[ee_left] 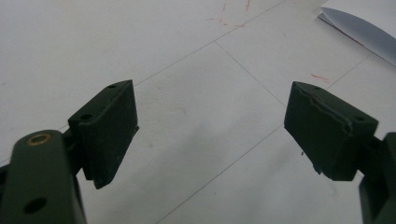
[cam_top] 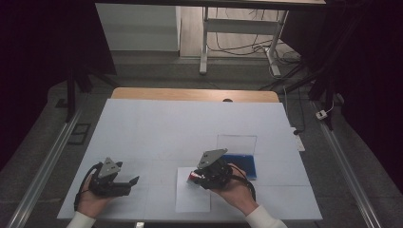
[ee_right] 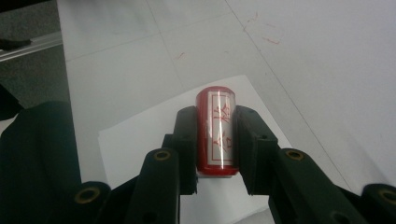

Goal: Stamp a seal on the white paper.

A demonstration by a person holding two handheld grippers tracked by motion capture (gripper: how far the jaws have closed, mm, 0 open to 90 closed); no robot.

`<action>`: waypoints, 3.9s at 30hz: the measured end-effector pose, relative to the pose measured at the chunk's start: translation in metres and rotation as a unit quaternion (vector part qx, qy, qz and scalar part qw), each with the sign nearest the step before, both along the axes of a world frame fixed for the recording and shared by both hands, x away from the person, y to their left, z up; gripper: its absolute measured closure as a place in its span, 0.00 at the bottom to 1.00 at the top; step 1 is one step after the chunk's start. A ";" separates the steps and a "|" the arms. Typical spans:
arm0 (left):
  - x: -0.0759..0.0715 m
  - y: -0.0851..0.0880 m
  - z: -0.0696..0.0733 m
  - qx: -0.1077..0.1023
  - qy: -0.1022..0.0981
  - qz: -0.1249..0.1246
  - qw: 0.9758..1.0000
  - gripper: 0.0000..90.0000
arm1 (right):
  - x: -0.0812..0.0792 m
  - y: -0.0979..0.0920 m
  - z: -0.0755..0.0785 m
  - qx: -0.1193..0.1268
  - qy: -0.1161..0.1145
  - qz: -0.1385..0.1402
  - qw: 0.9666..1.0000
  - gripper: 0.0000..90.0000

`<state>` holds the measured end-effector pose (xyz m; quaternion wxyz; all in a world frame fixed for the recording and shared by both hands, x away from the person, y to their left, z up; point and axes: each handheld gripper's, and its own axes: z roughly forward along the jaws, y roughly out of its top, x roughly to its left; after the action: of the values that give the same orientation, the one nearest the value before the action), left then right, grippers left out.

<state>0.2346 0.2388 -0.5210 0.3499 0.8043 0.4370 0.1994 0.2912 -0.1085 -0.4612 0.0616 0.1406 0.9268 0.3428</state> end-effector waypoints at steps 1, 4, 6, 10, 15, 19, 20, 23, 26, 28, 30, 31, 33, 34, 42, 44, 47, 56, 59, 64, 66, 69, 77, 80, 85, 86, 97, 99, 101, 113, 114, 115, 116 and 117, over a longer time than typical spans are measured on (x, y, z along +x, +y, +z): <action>0.000 0.000 0.000 -0.001 0.000 0.000 1.000 0.20 | 0.000 0.001 0.000 -0.003 -0.001 0.000 1.000 0.78; 0.000 0.000 0.000 -0.002 0.000 -0.001 1.000 0.20 | 0.000 0.003 -0.002 -0.009 -0.005 0.001 1.000 0.78; 0.000 0.000 0.000 -0.001 0.000 0.000 1.000 0.20 | 0.000 0.004 -0.002 -0.014 -0.007 -0.001 1.000 0.78; 0.000 0.000 0.000 0.000 0.000 0.000 1.000 0.20 | 0.000 0.007 -0.004 -0.021 -0.009 0.000 1.000 0.78; 0.000 0.001 0.000 0.000 0.001 -0.001 1.000 0.20 | 0.001 0.009 -0.007 -0.032 -0.012 0.001 0.999 0.78; 0.000 0.001 0.000 0.000 0.002 -0.001 1.000 0.20 | 0.002 0.010 -0.010 -0.036 -0.011 0.000 0.999 0.78; 0.000 0.001 0.000 0.000 0.002 -0.001 1.000 0.20 | 0.002 0.010 -0.011 -0.037 -0.012 0.000 0.999 0.78; 0.000 0.001 -0.001 0.000 0.002 -0.001 1.000 0.20 | 0.002 0.011 -0.012 -0.043 -0.009 0.000 0.999 0.78; 0.000 0.001 -0.001 0.000 0.002 0.000 1.000 0.20 | 0.003 0.011 -0.015 -0.042 -0.011 -0.001 0.999 0.78; 0.000 0.001 -0.001 -0.001 0.002 -0.001 1.000 0.20 | 0.003 0.012 -0.016 -0.045 -0.009 0.001 0.999 0.78; 0.000 0.001 -0.001 -0.001 0.002 0.000 1.000 0.20 | 0.003 0.012 -0.017 -0.048 -0.009 0.001 0.999 0.78; 0.000 0.001 -0.001 0.000 0.002 0.000 1.000 0.20 | 0.003 0.013 -0.019 -0.047 -0.010 0.001 0.999 0.78; 0.000 0.002 -0.001 0.000 0.002 0.000 1.000 0.20 | 0.003 0.013 -0.020 -0.052 -0.010 0.004 0.999 0.78; 0.000 0.002 -0.001 0.000 0.002 0.000 1.000 0.20 | 0.003 0.014 -0.021 -0.053 -0.009 0.002 0.999 0.78; 0.000 0.002 -0.001 0.000 0.002 0.000 1.000 0.20 | 0.003 0.015 -0.025 -0.061 -0.008 0.005 0.998 0.78; 0.000 0.002 -0.001 0.001 0.002 0.000 1.000 0.20 | 0.004 0.015 -0.026 -0.063 -0.009 0.008 0.998 0.78; 0.000 0.003 -0.001 0.000 0.001 0.001 1.000 0.20 | 0.004 0.015 -0.026 -0.062 -0.009 0.008 0.998 0.78; 0.000 0.003 -0.001 0.000 0.002 0.002 1.000 0.20 | 0.003 0.016 -0.026 -0.063 -0.010 0.007 0.998 0.78; 0.000 0.003 -0.001 0.001 0.002 0.002 1.000 0.20 | 0.004 0.016 -0.027 -0.064 -0.008 0.007 0.998 0.78; 0.000 0.003 -0.001 0.001 0.001 0.002 1.000 0.20 | 0.004 0.016 -0.027 -0.065 -0.008 0.006 0.998 0.78; 0.000 0.002 -0.001 0.001 0.001 0.002 1.000 0.20 | 0.005 0.017 -0.027 -0.067 -0.008 0.007 0.998 0.78; 0.000 0.002 -0.001 0.002 0.002 0.002 1.000 0.20 | 0.006 0.017 -0.027 -0.068 -0.004 0.006 0.998 0.78; -0.001 0.002 -0.001 0.003 0.002 0.003 1.000 0.20 | 0.005 0.019 -0.029 -0.077 -0.002 0.002 0.997 0.79; -0.001 0.001 -0.001 0.003 0.002 0.003 1.000 0.20 | 0.005 0.018 -0.030 -0.074 -0.001 0.001 0.997 0.79; -0.002 0.001 -0.001 0.003 0.002 0.003 1.000 0.20 | 0.006 0.018 -0.030 -0.073 0.002 0.000 0.997 0.79; -0.002 0.001 -0.001 0.003 0.002 0.003 1.000 0.20 | 0.006 0.019 -0.030 -0.074 0.002 0.000 0.997 0.79; -0.003 0.000 -0.001 0.003 0.003 0.003 1.000 0.20 | 0.005 0.019 -0.031 -0.076 0.003 -0.002 0.997 0.79; -0.003 0.001 -0.001 0.004 0.003 0.004 1.000 0.20 | 0.006 0.017 -0.032 -0.070 0.001 -0.001 0.998 0.79; -0.003 0.001 -0.001 0.004 0.003 0.006 1.000 0.20 | 0.005 0.018 -0.032 -0.072 -0.001 -0.001 0.997 0.79; -0.003 0.002 -0.001 0.003 0.002 0.005 1.000 0.20 | 0.006 0.017 -0.032 -0.069 0.000 -0.001 0.998 0.79; -0.003 0.002 -0.001 0.001 0.002 0.006 1.000 0.20 | 0.006 0.017 -0.032 -0.069 0.000 -0.001 0.998 0.79; -0.003 0.002 -0.001 0.001 0.002 0.006 1.000 0.20 | 0.006 0.017 -0.033 -0.068 -0.003 0.002 0.998 0.79; -0.003 0.003 -0.001 0.002 0.001 0.007 1.000 0.20 | 0.005 0.017 -0.033 -0.067 -0.002 -0.001 0.998 0.79; -0.003 0.003 0.000 0.001 0.001 0.007 1.000 0.20 | 0.005 0.017 -0.033 -0.067 -0.003 -0.001 0.998 0.79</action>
<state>0.2318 0.2417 -0.5214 0.3472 0.8015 0.4433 0.2011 0.2965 -0.0914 -0.4938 0.0738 0.1357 0.9475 0.2801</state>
